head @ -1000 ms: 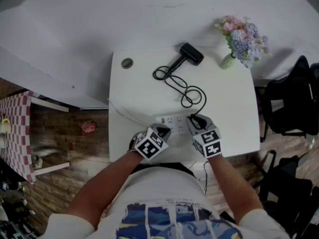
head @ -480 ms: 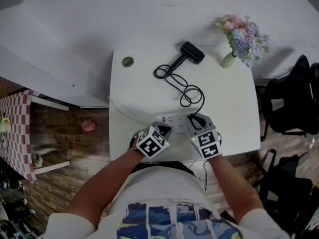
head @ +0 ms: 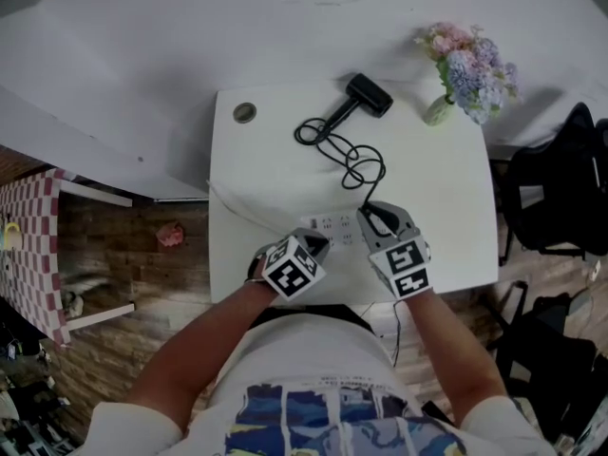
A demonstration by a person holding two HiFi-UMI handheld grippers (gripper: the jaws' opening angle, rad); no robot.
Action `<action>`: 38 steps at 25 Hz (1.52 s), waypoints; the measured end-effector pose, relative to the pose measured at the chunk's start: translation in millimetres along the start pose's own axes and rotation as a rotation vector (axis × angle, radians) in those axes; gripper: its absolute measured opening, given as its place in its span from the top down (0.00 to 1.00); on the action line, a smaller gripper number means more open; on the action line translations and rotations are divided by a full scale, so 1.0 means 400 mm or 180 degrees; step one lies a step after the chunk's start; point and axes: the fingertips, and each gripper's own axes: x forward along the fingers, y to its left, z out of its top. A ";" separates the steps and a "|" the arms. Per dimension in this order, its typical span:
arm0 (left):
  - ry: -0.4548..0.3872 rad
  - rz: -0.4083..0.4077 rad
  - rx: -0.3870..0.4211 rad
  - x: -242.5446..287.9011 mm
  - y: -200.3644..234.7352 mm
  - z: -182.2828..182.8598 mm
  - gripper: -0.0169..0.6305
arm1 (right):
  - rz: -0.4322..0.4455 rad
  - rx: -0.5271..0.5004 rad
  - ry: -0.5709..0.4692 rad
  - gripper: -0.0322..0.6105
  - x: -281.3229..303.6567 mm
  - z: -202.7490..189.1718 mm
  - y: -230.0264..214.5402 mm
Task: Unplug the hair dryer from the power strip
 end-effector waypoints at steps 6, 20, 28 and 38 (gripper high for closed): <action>-0.0031 -0.0016 -0.0073 0.001 -0.002 -0.002 0.97 | 0.0079 0.0189 0.0000 0.86 -0.022 0.017 -0.015; -0.0394 -0.0055 -0.0544 -0.038 -0.007 0.010 0.97 | 0.0140 0.0261 -0.0111 0.92 -0.087 0.054 -0.018; -0.0670 -0.0125 -0.0805 -0.094 -0.008 0.031 0.97 | 0.0116 0.0189 -0.0035 0.96 -0.099 0.037 0.003; -0.0893 -0.0098 -0.0845 -0.154 -0.021 0.058 0.97 | 0.0114 0.0256 -0.0093 0.95 -0.143 0.027 0.016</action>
